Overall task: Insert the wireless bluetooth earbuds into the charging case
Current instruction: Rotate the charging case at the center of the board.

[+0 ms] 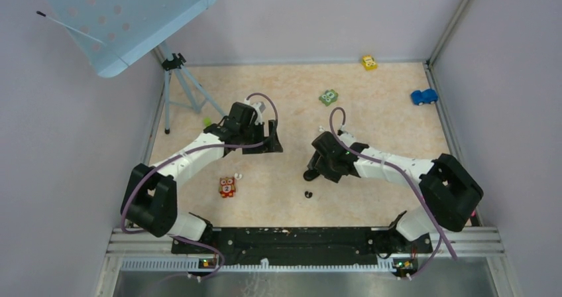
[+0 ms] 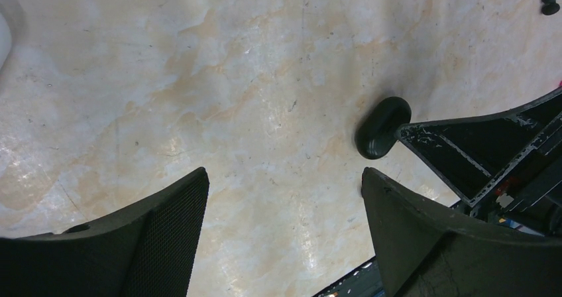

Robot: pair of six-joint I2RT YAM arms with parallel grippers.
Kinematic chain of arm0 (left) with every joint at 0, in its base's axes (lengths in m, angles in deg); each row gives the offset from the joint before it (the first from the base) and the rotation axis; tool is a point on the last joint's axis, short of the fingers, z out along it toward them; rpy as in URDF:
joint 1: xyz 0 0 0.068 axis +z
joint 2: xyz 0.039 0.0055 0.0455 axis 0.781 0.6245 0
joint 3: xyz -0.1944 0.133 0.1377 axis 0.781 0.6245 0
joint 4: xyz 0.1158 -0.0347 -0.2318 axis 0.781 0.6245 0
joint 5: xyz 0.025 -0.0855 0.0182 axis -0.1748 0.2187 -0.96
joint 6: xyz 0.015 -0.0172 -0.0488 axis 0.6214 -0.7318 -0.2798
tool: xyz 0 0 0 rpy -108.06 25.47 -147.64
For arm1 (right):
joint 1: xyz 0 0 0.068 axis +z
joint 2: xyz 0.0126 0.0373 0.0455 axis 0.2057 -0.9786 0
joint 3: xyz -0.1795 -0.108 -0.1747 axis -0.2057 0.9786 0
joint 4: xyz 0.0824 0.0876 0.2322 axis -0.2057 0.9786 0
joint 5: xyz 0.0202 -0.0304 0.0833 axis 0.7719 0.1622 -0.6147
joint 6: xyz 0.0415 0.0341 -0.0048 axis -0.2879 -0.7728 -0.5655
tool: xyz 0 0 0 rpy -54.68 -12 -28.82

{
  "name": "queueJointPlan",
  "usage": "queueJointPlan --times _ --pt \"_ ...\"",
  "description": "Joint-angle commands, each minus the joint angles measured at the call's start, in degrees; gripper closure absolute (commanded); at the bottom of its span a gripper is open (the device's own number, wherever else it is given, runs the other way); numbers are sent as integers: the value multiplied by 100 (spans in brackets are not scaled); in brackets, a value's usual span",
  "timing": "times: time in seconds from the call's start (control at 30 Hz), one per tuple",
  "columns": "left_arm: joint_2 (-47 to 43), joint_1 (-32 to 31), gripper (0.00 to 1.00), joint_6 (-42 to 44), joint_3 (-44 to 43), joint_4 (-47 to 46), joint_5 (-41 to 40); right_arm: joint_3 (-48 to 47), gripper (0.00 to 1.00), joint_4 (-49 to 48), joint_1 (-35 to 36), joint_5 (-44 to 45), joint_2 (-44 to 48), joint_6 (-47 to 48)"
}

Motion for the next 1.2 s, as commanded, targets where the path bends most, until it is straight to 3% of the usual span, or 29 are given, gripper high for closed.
queueJointPlan --times 0.0,0.37,0.57,0.83,1.03,1.17 --pt "-160 20 11 -198 86 -440 166 52 42 -607 46 -292 -241 -395" --pt "30 14 11 -409 518 -971 760 -109 47 -739 39 -497 -739 -455" --pt "-84 14 11 -361 646 -917 724 180 45 -1527 32 -769 -531 -408" --pt "65 52 11 288 219 -442 421 -450 45 -16 27 -239 -964 -285" --pt "123 51 11 362 119 -429 802 -644 31 346 17 183 -751 381" --pt "186 49 11 329 197 -402 1020 -555 31 686 -241 420 -485 1047"
